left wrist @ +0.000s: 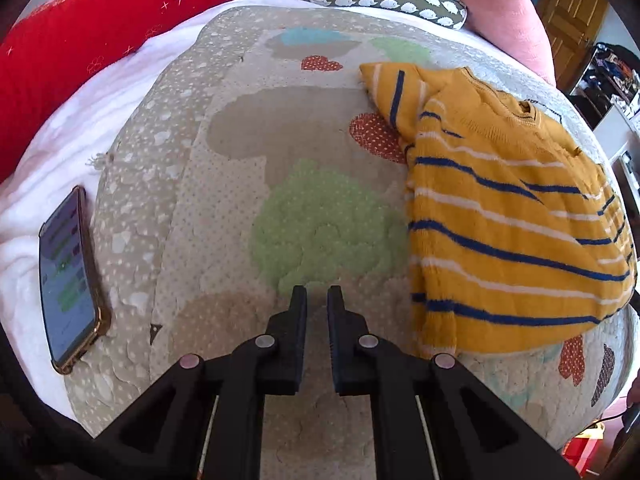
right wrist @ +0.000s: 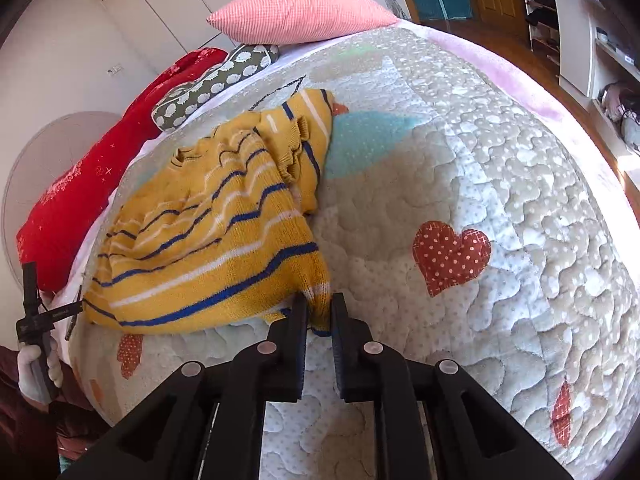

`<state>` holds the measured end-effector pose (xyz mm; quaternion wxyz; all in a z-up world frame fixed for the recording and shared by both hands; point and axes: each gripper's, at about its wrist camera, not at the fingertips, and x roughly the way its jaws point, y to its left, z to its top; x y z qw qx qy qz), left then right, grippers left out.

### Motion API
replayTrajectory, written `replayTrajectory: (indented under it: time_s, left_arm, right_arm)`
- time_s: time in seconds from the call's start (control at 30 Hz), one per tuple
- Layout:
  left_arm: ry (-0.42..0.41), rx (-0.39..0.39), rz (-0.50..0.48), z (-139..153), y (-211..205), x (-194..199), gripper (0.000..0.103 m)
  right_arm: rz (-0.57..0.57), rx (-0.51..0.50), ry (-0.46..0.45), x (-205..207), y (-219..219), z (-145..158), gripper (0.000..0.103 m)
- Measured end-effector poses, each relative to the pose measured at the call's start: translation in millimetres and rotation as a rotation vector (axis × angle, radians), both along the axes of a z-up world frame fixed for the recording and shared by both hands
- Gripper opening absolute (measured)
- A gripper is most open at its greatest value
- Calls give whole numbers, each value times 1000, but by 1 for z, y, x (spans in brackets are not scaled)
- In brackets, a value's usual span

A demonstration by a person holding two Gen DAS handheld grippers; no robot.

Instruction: Fold small clothes

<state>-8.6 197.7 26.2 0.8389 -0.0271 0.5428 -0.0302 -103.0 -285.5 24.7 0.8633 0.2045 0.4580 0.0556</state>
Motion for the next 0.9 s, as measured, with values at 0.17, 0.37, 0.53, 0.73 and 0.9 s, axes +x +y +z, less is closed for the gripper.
replayTrajectory:
  time_s: [0.17, 0.37, 0.53, 0.73, 0.9]
  left_arm:
    - [-102, -20, -27, 24, -7, -19, 41]
    - [-145, -71, -63, 28, -32, -19, 69]
    - [-100, -60, -23, 5, -40, -14, 69]
    - [-139, 46, 9, -10, -53, -19, 77]
    - [-157, 44, 39, -16, -51, -20, 82]
  right_arm:
    - [-32, -7, -36, -10, -13, 20, 30]
    - [-81, 2, -64, -23, -28, 31, 40]
    - [-58, 0, -58, -23, -15, 21, 51]
    - [-63, 63, -38, -18, -6, -3, 60]
    - [-104, 110, -68, -20, -7, -9, 68]
